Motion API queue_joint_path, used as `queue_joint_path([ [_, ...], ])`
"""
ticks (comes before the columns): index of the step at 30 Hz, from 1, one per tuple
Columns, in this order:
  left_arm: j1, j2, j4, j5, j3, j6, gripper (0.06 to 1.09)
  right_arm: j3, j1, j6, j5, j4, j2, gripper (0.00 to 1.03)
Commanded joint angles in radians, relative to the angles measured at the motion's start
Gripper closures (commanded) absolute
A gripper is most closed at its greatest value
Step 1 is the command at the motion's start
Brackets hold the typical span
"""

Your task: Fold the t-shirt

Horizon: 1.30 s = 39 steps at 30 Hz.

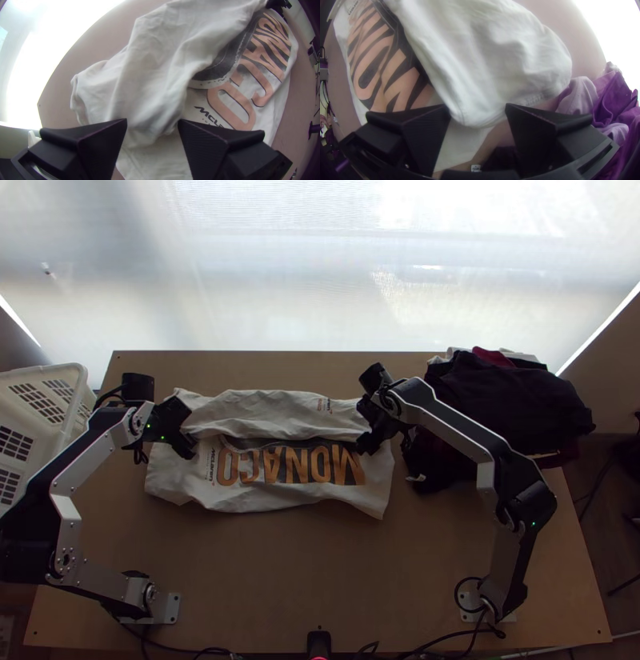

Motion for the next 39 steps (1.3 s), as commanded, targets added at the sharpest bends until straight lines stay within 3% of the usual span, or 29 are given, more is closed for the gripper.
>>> queue_joint_path([
  [1,0.022,-0.016,-0.003,-0.008,0.079,-0.04,0.1,0.001,-0.003,0.022,-0.008,0.004,-0.016,0.04],
  [4,0.028,-0.06,-0.118,0.016,0.207,-0.115,0.1,0.011,0.006,0.026,-0.02,-0.001,-0.082,0.04],
  [7,0.018,-0.154,-0.187,0.033,0.234,-0.112,0.1,0.009,0.024,0.032,-0.023,-0.027,-0.148,0.04],
  [12,0.005,-0.335,-0.34,0.052,0.125,0.046,0.1,-0.052,0.067,0.03,-0.023,-0.091,-0.267,0.04],
  [16,-0.031,-0.579,-0.302,0.048,-0.142,0.278,0.1,-0.177,0.127,0.026,-0.023,-0.094,-0.344,0.05],
  [19,-0.066,-0.675,-0.362,0.044,-0.235,0.376,0.11,-0.282,0.201,0.006,-0.02,-0.093,-0.39,0.05],
  [22,-0.072,-0.774,-0.309,0.048,-0.33,0.483,0.11,-0.368,0.311,0.002,0.058,-0.071,-0.436,0.05],
  [30,-0.103,-0.832,-0.213,0.048,-0.453,0.542,0.11,-0.505,0.451,-0.024,0.184,0.041,-0.459,0.05],
  [39,-0.067,-0.952,-0.296,0.056,-0.53,0.629,0.11,-0.583,0.514,-0.024,0.188,0.041,-0.507,0.05],
])
